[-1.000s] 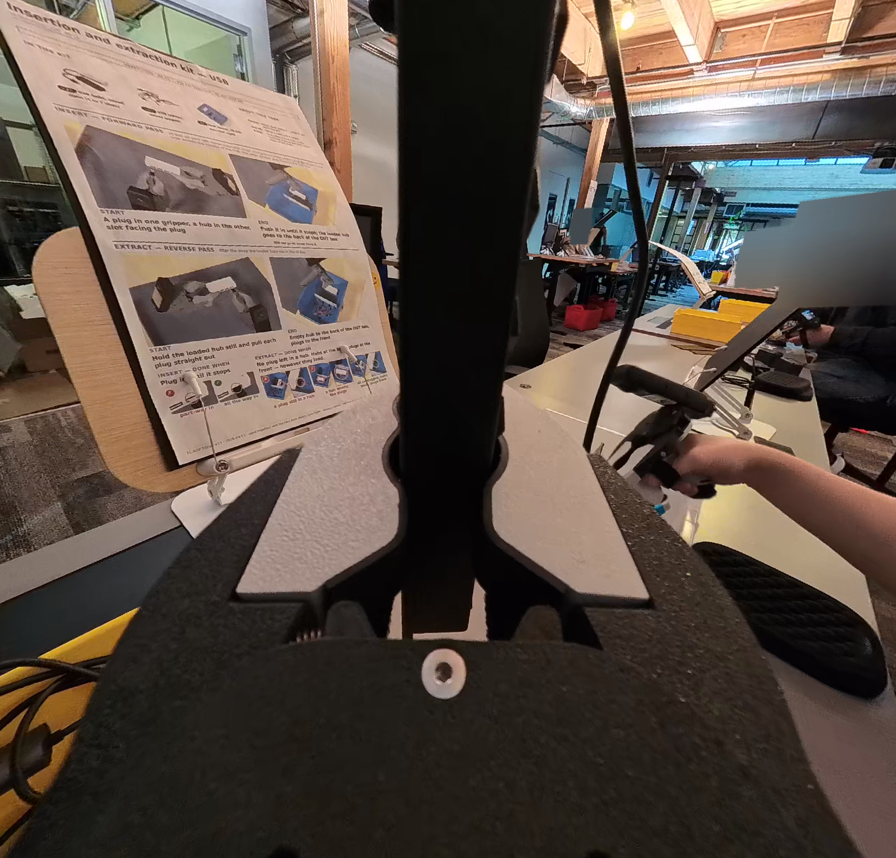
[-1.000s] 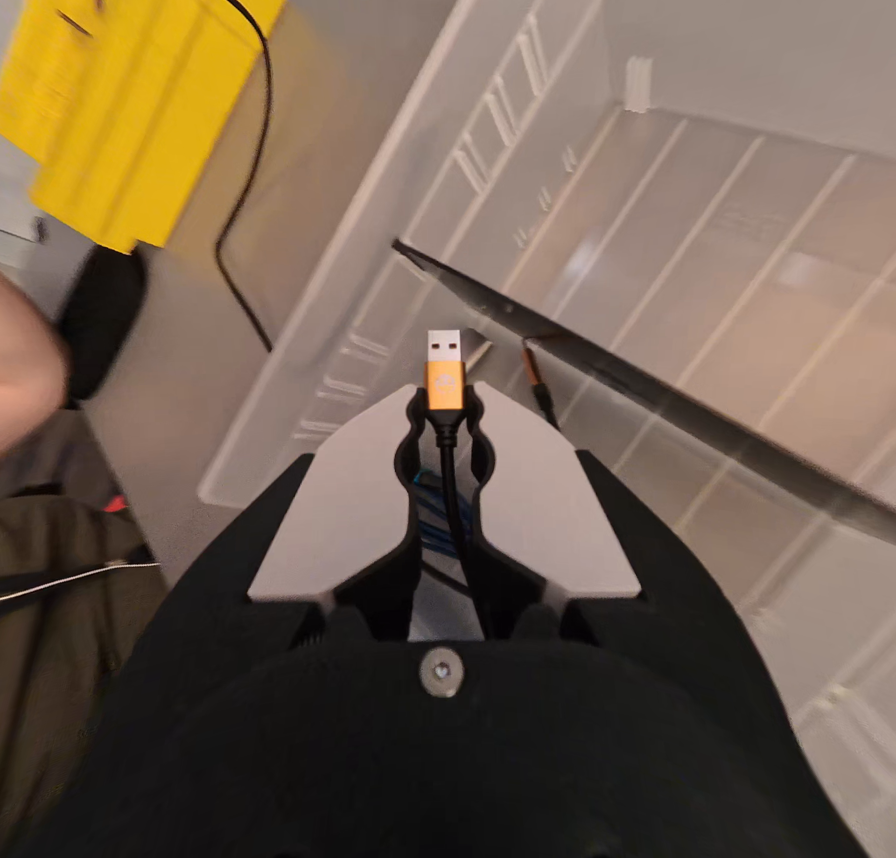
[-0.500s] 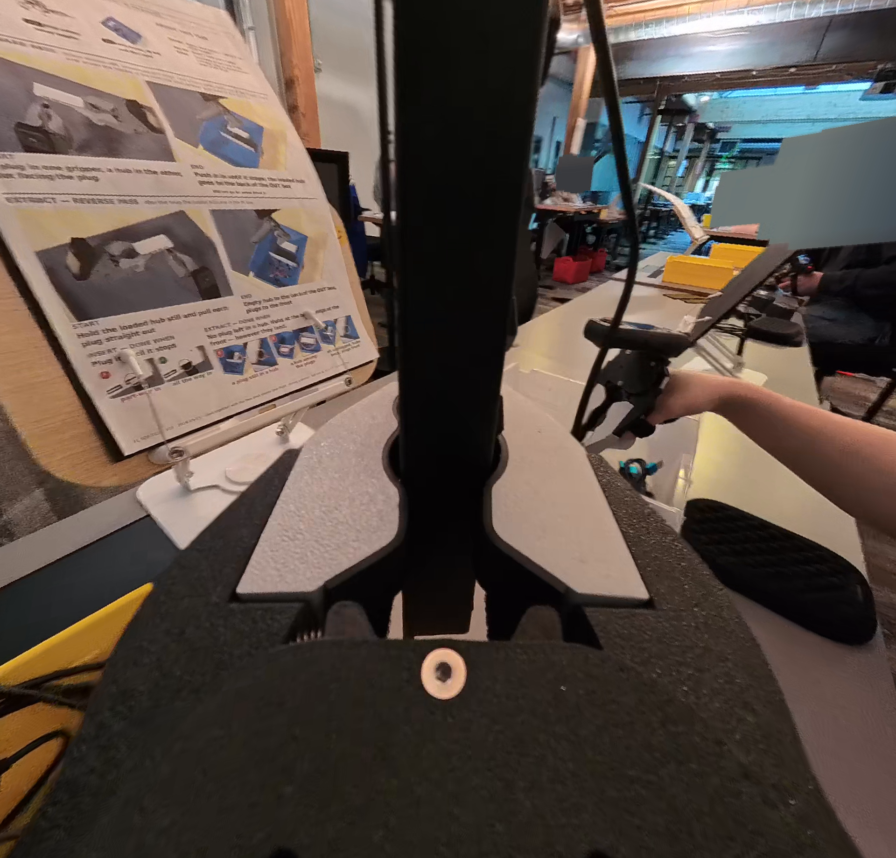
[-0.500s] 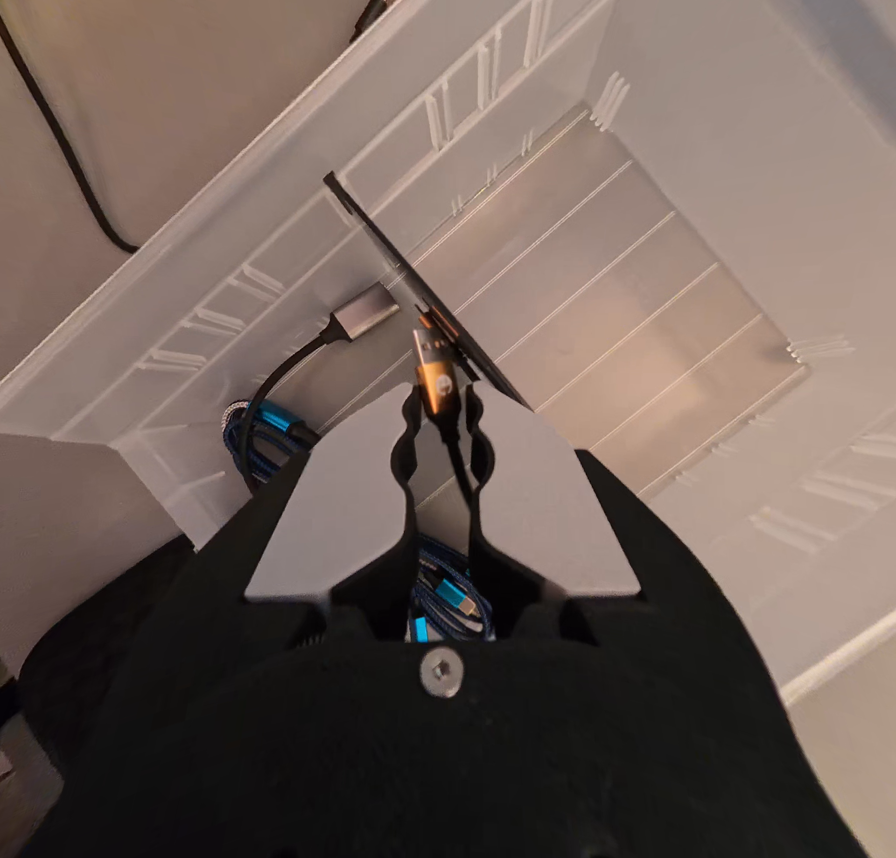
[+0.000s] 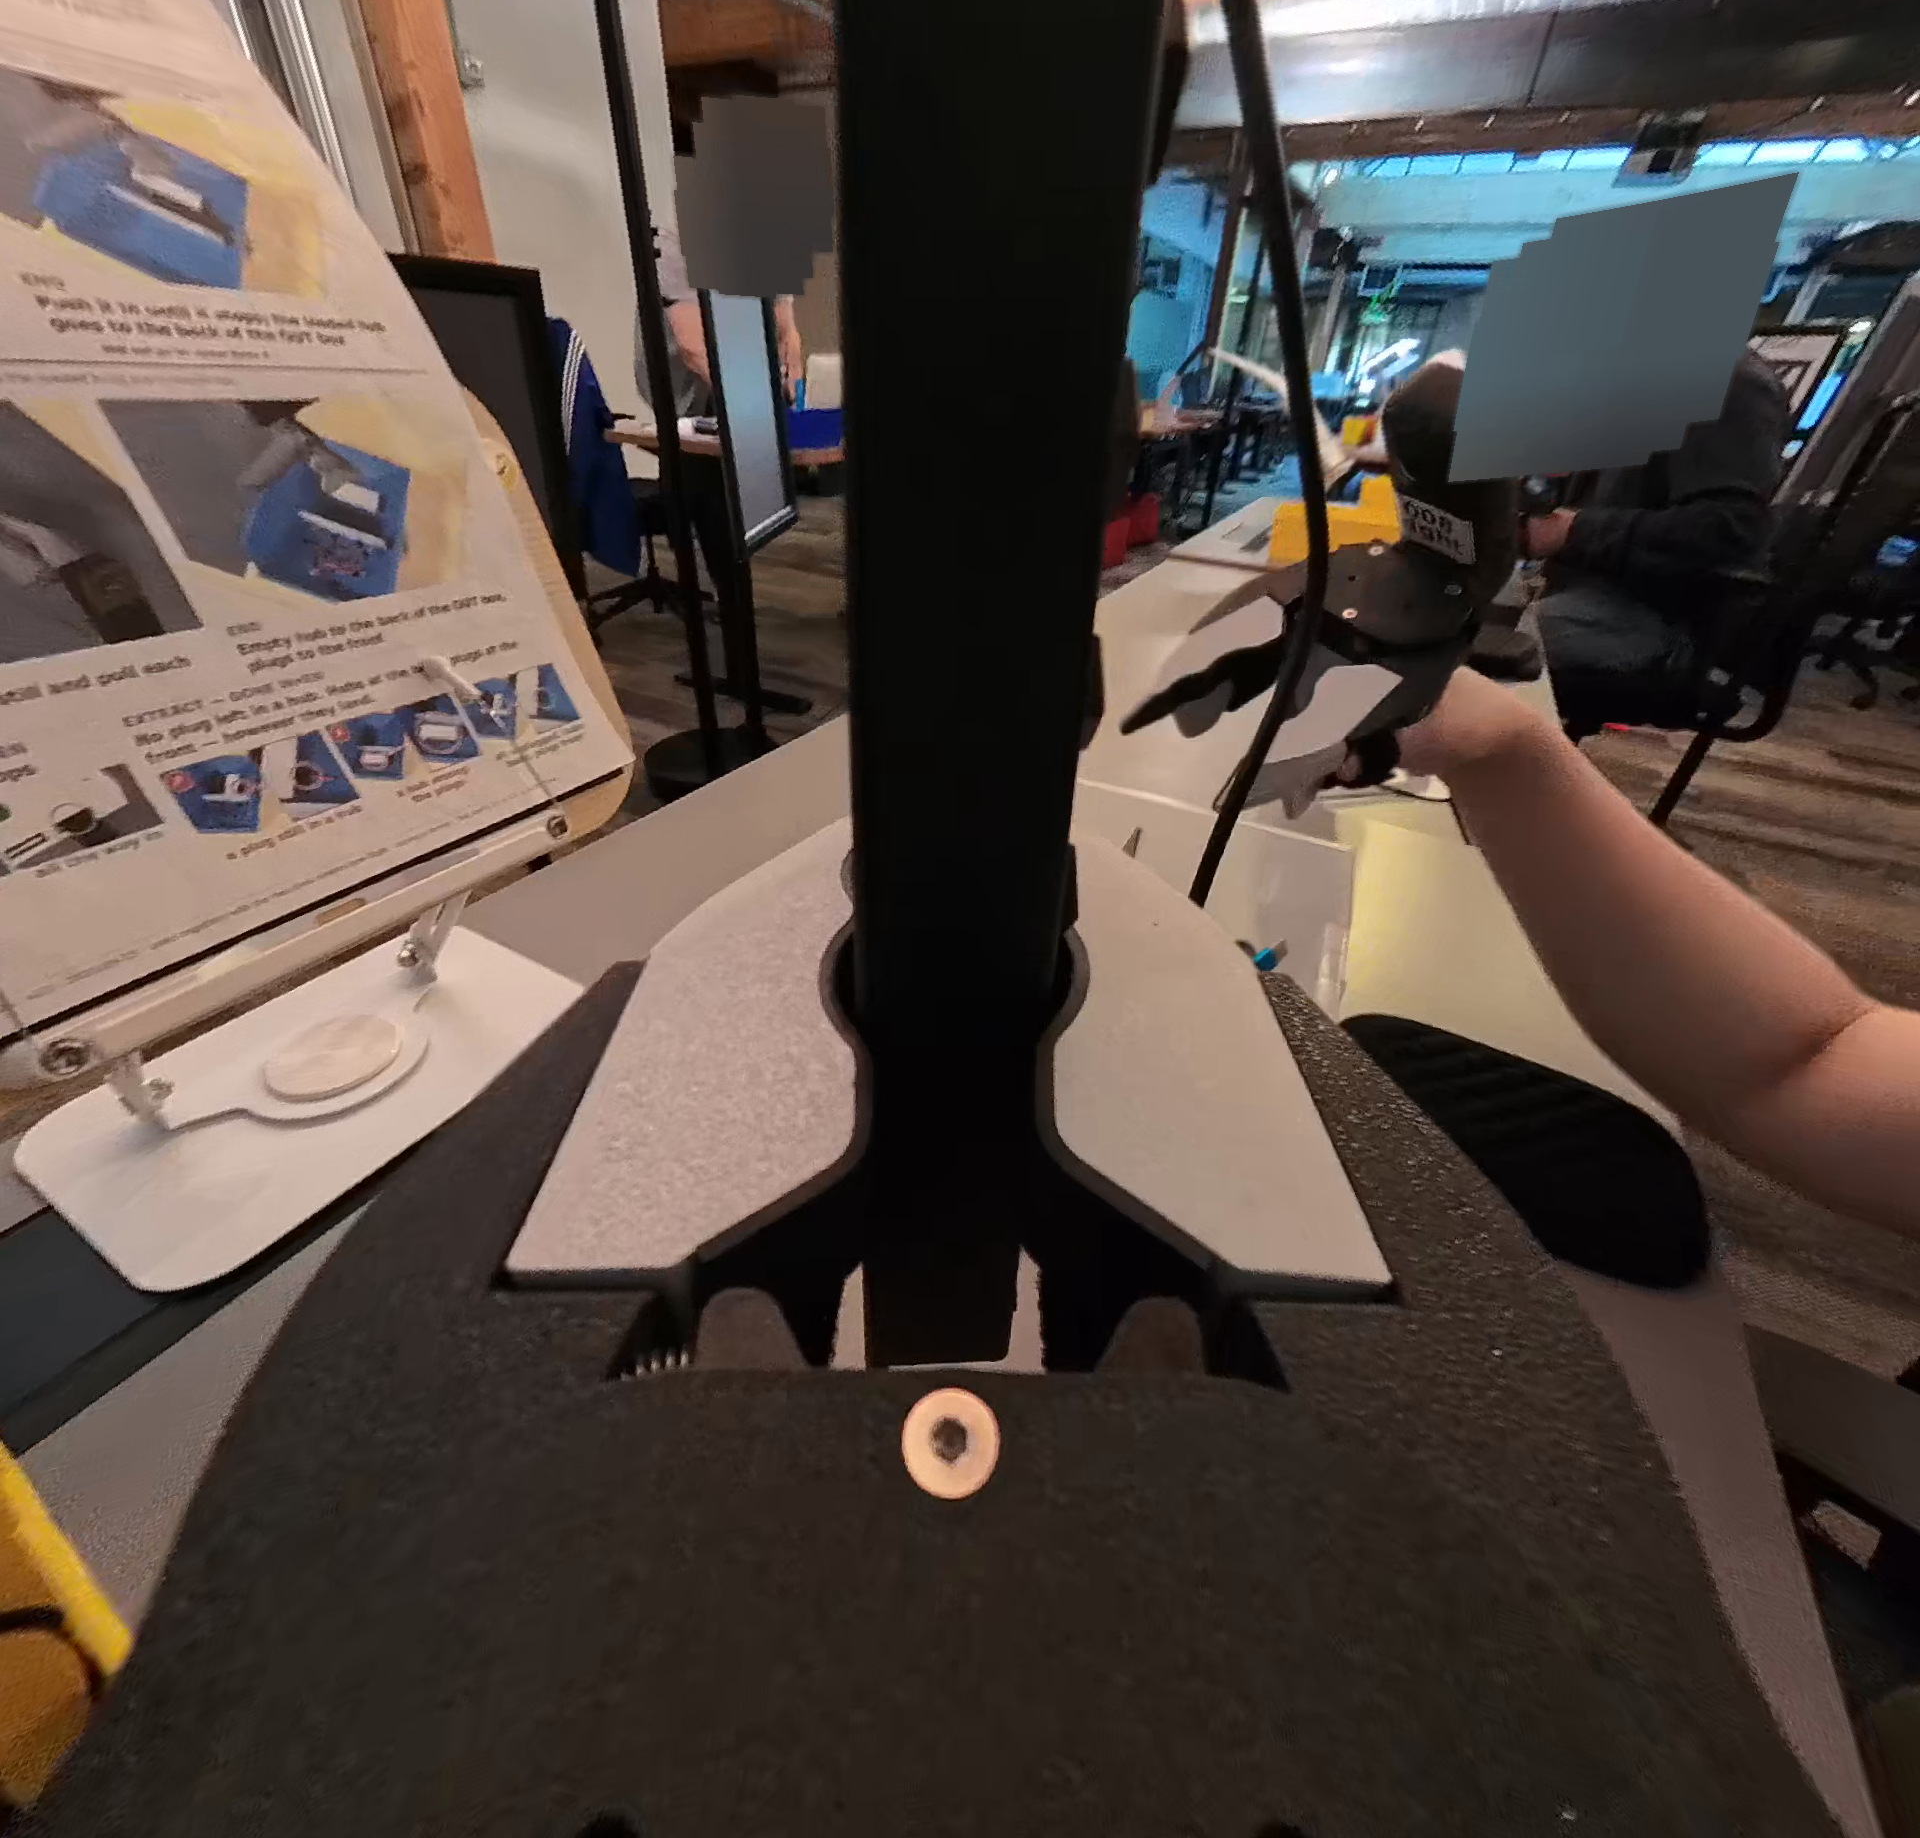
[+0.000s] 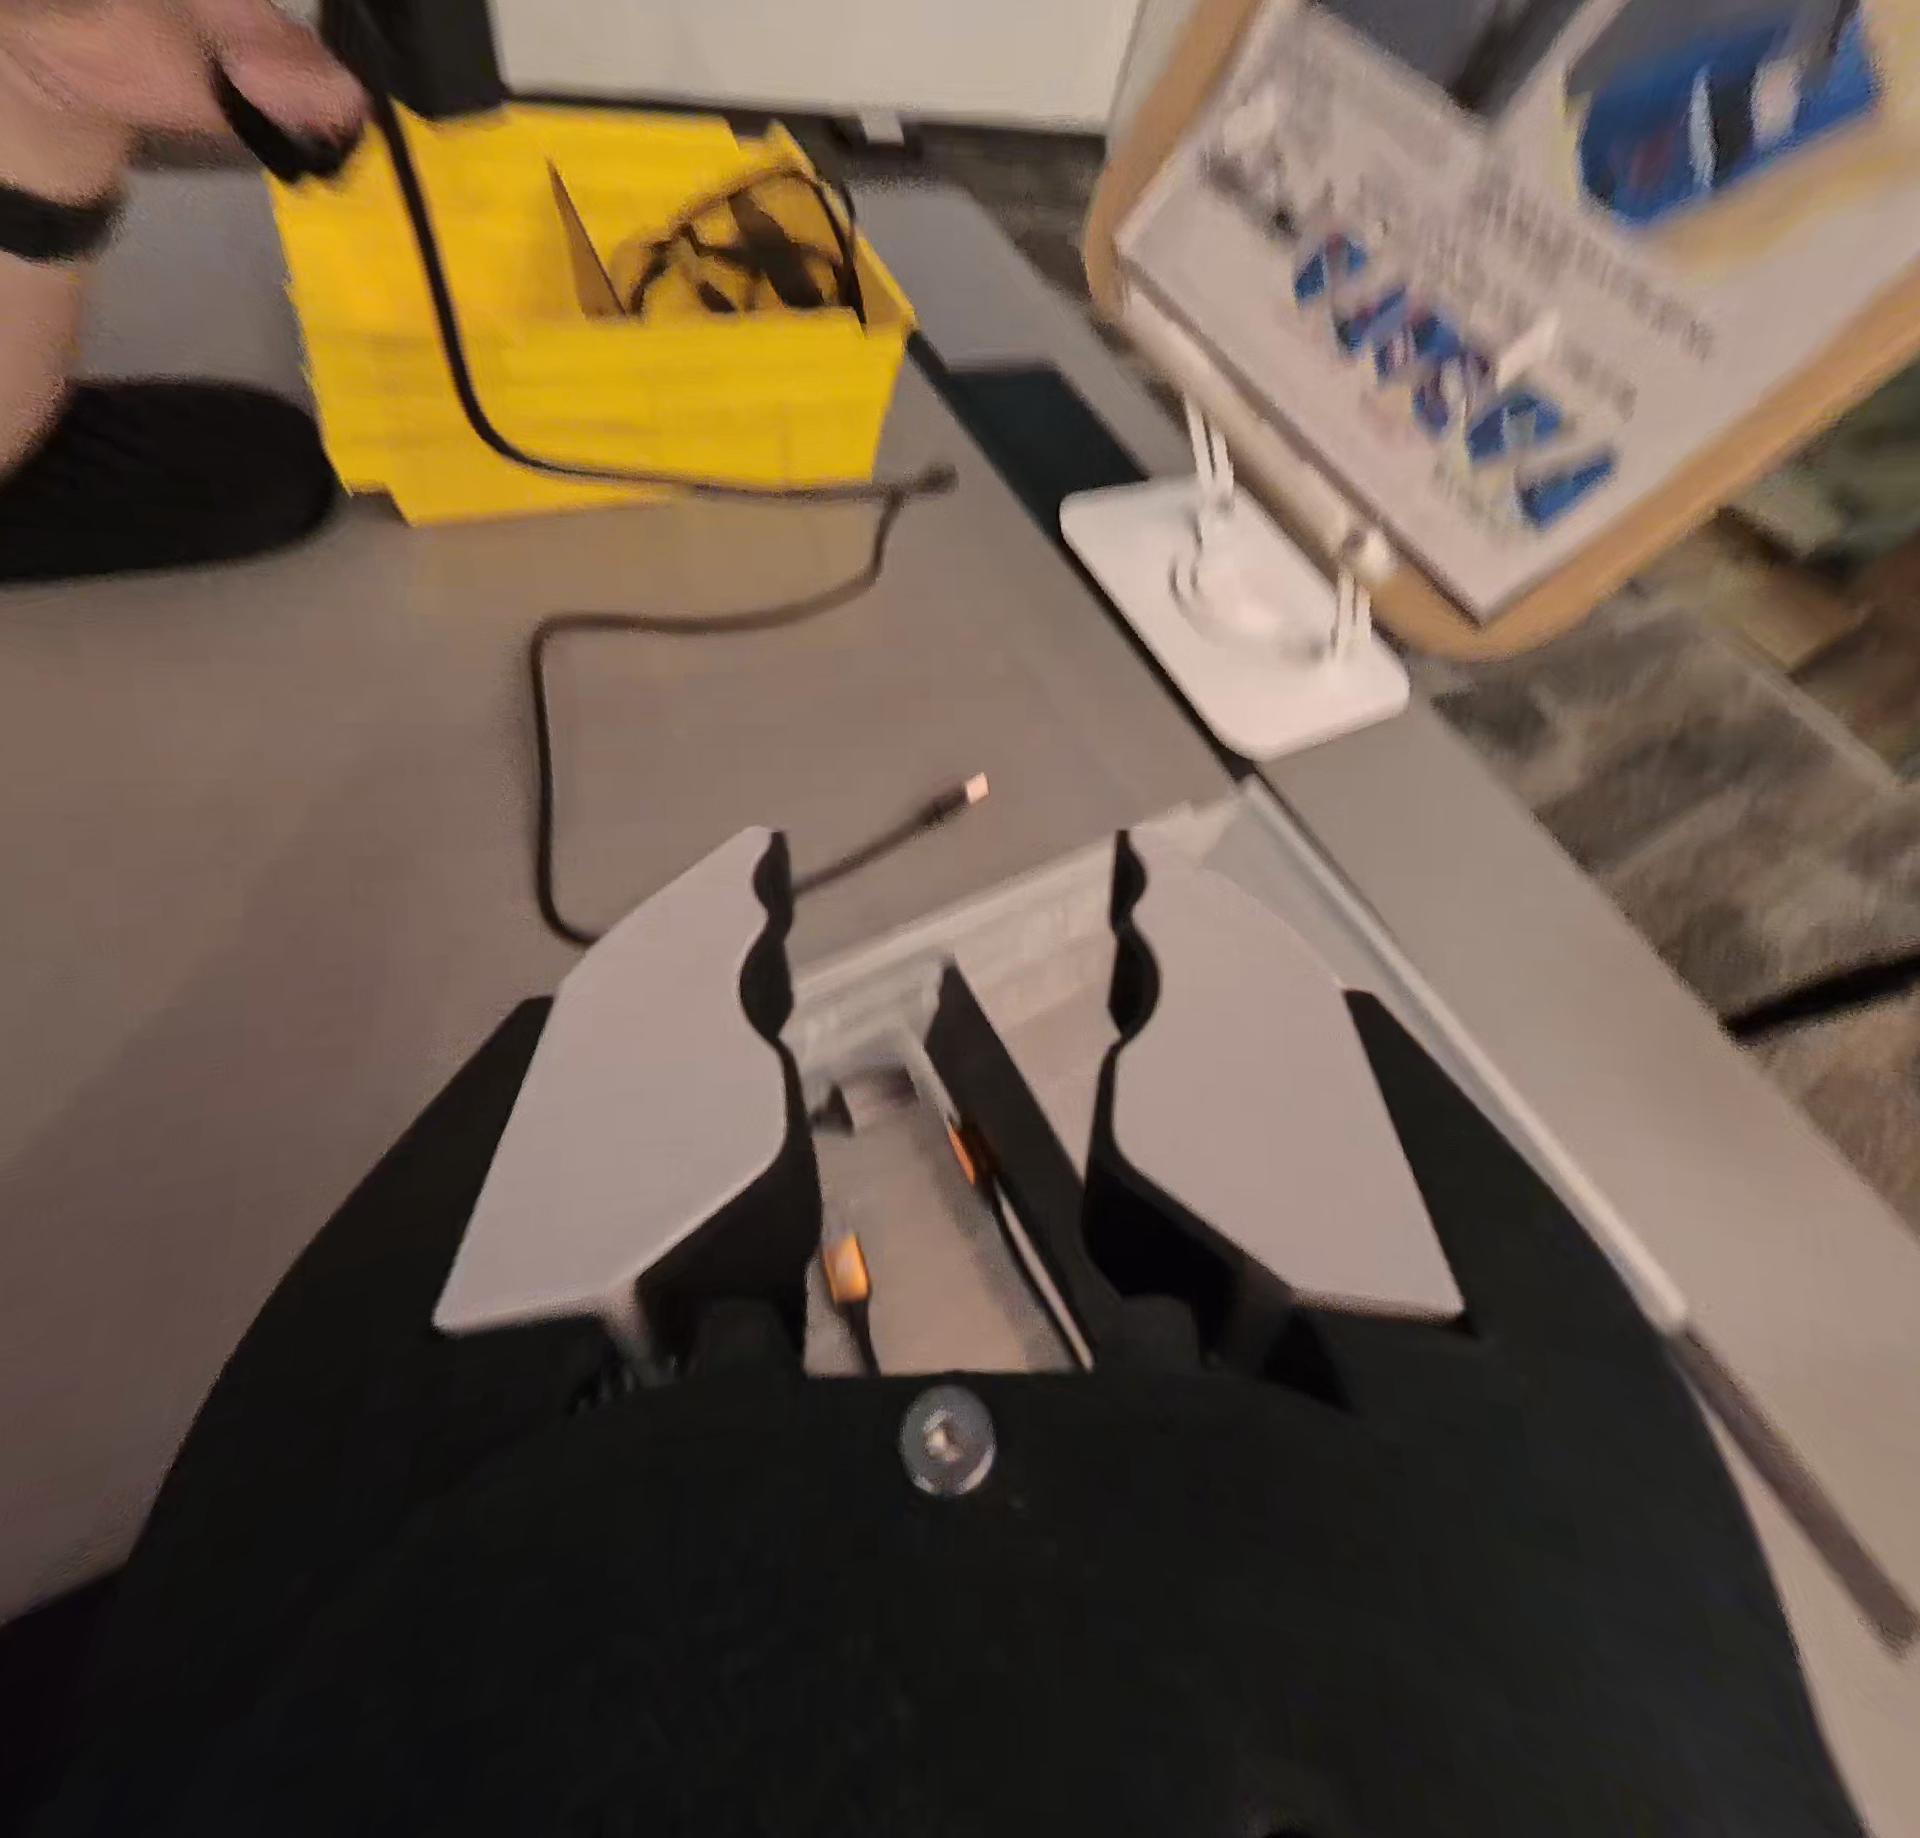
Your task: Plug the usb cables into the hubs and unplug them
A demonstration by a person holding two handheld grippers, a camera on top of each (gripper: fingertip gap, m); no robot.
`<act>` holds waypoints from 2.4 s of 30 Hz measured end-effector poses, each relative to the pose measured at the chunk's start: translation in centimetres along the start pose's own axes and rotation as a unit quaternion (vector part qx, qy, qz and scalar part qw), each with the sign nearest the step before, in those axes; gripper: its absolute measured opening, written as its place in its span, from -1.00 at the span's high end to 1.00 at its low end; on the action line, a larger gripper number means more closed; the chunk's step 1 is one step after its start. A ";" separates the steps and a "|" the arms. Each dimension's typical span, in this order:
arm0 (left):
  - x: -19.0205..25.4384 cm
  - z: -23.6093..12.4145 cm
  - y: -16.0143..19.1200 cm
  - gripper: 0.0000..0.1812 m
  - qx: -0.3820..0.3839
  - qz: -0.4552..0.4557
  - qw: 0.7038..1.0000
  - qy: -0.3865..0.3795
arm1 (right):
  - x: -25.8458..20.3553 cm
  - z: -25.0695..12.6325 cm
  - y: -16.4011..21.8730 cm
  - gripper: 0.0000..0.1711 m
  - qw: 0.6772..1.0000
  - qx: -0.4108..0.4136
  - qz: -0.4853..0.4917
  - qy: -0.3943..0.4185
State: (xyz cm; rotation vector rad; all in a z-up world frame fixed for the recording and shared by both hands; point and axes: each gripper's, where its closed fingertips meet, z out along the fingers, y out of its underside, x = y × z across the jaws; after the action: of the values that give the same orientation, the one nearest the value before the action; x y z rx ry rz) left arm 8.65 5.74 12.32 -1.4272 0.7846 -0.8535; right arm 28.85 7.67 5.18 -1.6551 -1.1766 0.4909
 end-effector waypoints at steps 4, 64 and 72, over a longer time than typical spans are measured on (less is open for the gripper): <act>0.6 -1.0 -1.3 0.71 0.014 0.019 1.000 -0.001 | -2.9 2.6 -5.0 0.16 0.996 0.046 -0.064 -0.032; -1.5 -4.7 -2.7 0.71 -0.002 0.034 0.998 -0.044 | -0.9 -2.8 -13.2 0.94 0.981 0.169 -0.076 -0.056; -0.4 -1.4 -1.8 0.71 0.030 0.011 0.999 -0.015 | 11.5 -2.2 -1.5 0.94 0.998 -0.002 -0.014 0.065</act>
State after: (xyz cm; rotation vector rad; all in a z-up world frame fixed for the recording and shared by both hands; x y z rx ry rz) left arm 7.21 5.49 14.12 -1.3733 0.7443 -0.8298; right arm 34.92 16.68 9.81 -1.6458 -1.1037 0.3582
